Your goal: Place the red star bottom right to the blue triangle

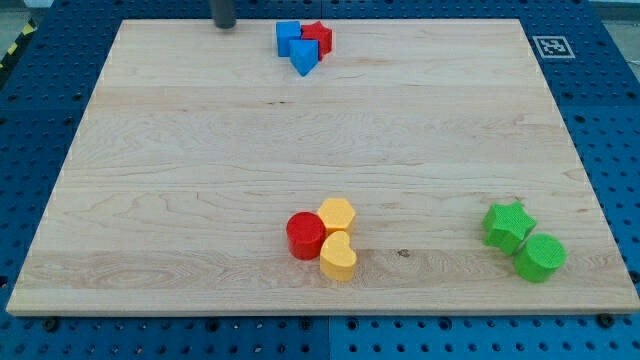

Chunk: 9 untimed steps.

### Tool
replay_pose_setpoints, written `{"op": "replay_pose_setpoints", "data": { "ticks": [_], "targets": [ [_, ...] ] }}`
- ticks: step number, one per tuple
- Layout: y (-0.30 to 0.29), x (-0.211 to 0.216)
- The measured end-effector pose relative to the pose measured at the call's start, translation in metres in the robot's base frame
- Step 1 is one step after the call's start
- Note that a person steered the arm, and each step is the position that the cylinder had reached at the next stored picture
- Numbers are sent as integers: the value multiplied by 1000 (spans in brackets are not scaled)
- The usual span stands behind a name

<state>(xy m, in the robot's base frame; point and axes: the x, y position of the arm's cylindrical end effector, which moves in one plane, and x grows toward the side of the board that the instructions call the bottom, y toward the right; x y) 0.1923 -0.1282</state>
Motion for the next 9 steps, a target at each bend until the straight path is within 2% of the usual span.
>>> {"op": "replay_pose_setpoints", "data": {
  "ticks": [2,3,4,6,9],
  "targets": [
    [103,0],
    [117,1],
    [130,13],
    [116,28],
    [116,123]
  ]
}}
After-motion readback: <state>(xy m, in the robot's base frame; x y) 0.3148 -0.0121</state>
